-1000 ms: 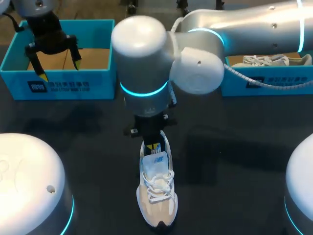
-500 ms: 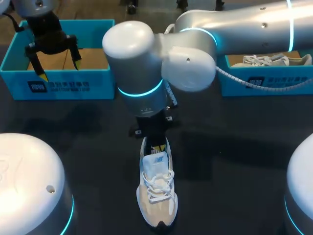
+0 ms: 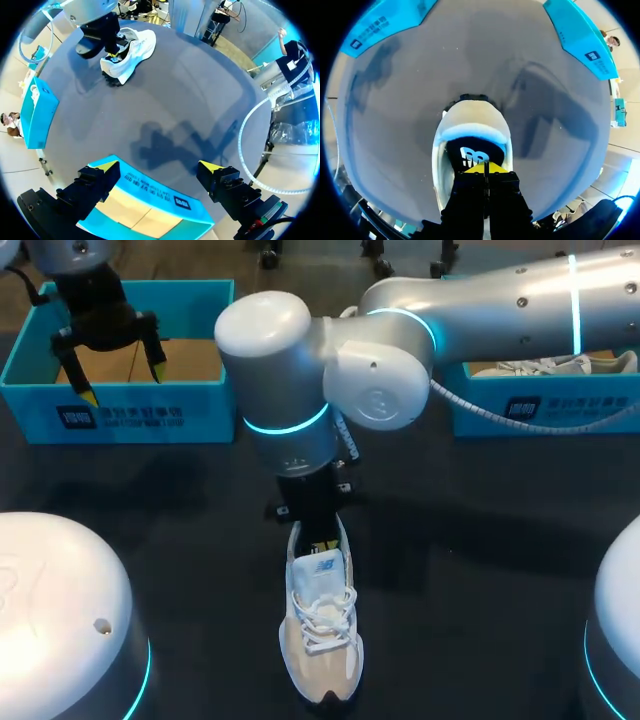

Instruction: Take the shoe out of the shoebox, open the shoe tongue, remove and reinsert the insole, then place the shoe into the shoebox

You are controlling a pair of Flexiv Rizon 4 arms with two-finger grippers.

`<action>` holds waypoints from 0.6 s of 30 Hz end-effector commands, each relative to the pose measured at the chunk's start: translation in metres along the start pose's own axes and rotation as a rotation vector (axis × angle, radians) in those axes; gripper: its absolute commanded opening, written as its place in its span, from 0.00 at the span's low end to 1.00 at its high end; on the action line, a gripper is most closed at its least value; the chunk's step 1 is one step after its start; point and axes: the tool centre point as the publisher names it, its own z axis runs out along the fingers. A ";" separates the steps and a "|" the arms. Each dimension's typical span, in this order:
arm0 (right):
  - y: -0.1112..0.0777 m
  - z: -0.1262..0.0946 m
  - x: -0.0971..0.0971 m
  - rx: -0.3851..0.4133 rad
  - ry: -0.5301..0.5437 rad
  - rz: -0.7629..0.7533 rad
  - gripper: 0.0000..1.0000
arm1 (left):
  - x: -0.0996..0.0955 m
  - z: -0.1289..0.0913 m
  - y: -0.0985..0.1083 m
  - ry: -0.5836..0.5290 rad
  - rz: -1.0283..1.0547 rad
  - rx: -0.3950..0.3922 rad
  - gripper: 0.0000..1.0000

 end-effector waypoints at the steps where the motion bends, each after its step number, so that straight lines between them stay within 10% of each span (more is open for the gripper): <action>1: -0.001 0.003 0.011 -0.014 -0.027 0.009 0.00 | 0.000 0.000 0.001 0.003 0.001 -0.001 1.00; 18: 0.007 -0.009 0.003 0.044 -0.189 0.048 0.00 | 0.000 0.000 0.001 0.003 0.001 -0.001 1.00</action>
